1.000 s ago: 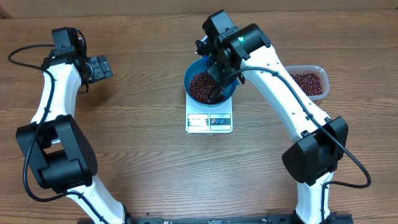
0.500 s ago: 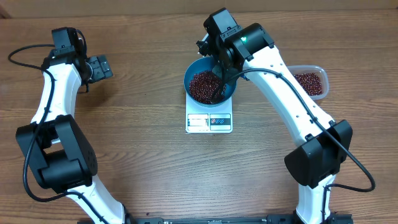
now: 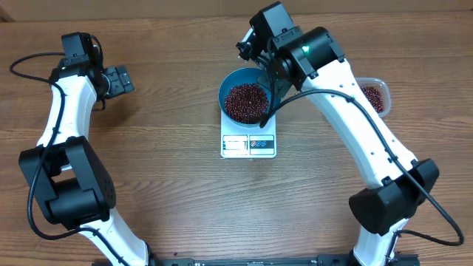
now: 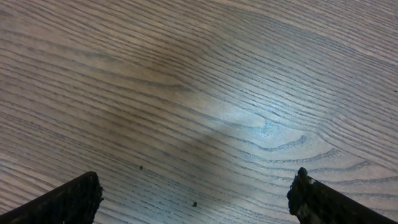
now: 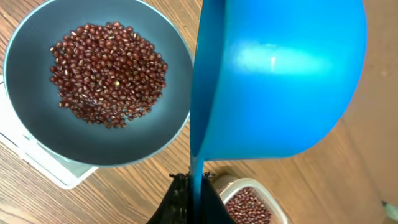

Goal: Scoop item into bowl and weigh 150g on scale
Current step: 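Tilt the scoop to pour beans into the blue bowl, then move the empty scoop back to the bean tub with the right gripper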

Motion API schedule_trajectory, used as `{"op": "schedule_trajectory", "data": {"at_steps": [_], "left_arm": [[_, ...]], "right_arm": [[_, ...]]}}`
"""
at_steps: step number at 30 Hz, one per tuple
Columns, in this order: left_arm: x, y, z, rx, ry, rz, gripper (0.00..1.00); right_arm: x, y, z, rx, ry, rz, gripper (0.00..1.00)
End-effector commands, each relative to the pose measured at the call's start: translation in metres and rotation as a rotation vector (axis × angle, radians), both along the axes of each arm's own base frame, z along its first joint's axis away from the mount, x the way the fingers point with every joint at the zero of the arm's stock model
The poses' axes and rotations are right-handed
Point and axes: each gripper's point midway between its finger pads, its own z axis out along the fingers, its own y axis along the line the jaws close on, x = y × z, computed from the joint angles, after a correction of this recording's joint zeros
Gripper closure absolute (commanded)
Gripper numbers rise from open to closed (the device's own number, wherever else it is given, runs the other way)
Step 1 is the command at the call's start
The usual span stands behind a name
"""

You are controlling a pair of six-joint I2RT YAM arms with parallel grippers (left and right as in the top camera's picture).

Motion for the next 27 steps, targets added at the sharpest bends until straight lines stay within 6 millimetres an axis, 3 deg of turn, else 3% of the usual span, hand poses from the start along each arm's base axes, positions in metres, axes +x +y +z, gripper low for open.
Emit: {"op": "schedule_trajectory", "data": {"at_steps": [1,5,9,13,16,23,27], "left_arm": [[0.003,0.002,0.004,0.016,-0.009,-0.001,0.0],[0.003,0.002,0.004,0.016,-0.009,-0.001,0.0],[0.003,0.002,0.004,0.016,-0.009,-0.001,0.0],[0.003,0.002,0.004,0.016,-0.009,-0.001,0.0],[0.003,0.002,0.004,0.016,-0.009,-0.001,0.0],[0.003,0.002,0.004,0.016,-0.009,-0.001,0.0],[0.003,0.002,0.004,0.016,-0.009,-0.001,0.0]], "right_arm": [[-0.001,0.001,0.029,-0.027,-0.092,0.023,0.96],[0.002,-0.003,0.028,0.021,-0.083,-0.032,0.96],[0.002,-0.001,0.021,0.289,0.048,-0.09,0.96],[0.011,-0.025,0.023,0.459,0.114,-0.253,0.96],[0.015,-0.076,0.016,0.468,0.147,-0.414,0.96],[-0.02,-0.182,-0.018,0.256,0.266,-0.72,0.96],[-0.032,-0.218,-0.041,0.073,0.272,-0.792,0.96]]}}
